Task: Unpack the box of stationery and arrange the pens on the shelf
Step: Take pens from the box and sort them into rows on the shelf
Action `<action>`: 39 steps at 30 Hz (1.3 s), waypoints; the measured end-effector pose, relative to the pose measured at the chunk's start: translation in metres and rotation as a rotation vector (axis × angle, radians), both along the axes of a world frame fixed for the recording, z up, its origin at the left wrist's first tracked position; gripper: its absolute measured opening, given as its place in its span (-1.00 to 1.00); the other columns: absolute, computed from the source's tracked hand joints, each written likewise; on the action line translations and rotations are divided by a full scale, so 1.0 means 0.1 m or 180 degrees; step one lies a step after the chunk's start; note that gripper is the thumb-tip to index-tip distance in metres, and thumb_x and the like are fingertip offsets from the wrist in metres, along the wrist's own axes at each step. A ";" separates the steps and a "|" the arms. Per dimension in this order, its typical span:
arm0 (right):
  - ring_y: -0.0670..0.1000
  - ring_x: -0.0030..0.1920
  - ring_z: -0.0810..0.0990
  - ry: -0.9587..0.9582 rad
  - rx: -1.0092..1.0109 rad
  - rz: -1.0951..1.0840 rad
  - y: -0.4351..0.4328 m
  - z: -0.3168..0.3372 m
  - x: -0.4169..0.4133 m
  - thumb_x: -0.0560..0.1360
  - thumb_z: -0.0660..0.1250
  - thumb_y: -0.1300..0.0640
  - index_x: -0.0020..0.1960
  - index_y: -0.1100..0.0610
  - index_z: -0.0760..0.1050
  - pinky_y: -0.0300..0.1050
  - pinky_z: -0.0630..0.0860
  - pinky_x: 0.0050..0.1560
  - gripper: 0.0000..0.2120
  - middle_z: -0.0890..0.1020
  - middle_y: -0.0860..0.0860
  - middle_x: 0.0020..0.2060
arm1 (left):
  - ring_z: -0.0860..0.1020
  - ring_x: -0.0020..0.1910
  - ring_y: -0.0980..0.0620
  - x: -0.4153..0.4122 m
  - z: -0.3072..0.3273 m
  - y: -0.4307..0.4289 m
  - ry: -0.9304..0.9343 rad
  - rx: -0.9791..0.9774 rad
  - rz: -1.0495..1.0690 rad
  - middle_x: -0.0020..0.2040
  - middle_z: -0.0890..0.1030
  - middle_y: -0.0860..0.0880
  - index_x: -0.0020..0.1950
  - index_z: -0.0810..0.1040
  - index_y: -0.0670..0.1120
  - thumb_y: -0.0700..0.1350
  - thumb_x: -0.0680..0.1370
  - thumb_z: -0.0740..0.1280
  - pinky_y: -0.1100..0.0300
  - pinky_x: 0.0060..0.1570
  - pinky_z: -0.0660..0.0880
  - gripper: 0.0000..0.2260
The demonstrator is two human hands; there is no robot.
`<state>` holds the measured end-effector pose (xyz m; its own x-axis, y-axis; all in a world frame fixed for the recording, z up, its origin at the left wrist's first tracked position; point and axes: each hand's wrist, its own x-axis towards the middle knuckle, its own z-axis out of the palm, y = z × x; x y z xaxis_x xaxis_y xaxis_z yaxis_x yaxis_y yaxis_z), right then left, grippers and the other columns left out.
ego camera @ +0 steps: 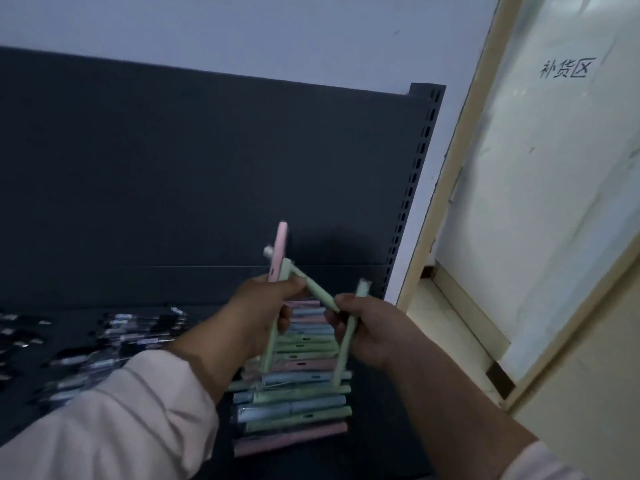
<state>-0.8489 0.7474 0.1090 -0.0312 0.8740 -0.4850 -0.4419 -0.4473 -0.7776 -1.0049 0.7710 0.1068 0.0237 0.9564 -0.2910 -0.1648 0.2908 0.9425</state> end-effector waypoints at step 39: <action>-0.01 -0.22 0.43 -0.3365 0.1443 0.1360 0.33 -0.12 -0.12 0.52 0.15 0.30 0.07 0.17 0.41 -0.19 0.33 -0.28 -0.84 0.46 0.05 -0.17 | 0.55 -0.34 0.00 -0.47 0.17 -0.43 0.0305 -0.0305 0.0014 -0.31 0.59 -0.08 0.03 0.55 -0.11 -0.08 0.62 0.21 0.11 -0.28 0.54 -0.84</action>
<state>-0.8611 0.7799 0.0974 -0.1322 0.9861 -0.1004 0.6165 0.0025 -0.7873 -1.0523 0.7281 0.1243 -0.0126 0.9241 -0.3819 -0.0769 0.3799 0.9218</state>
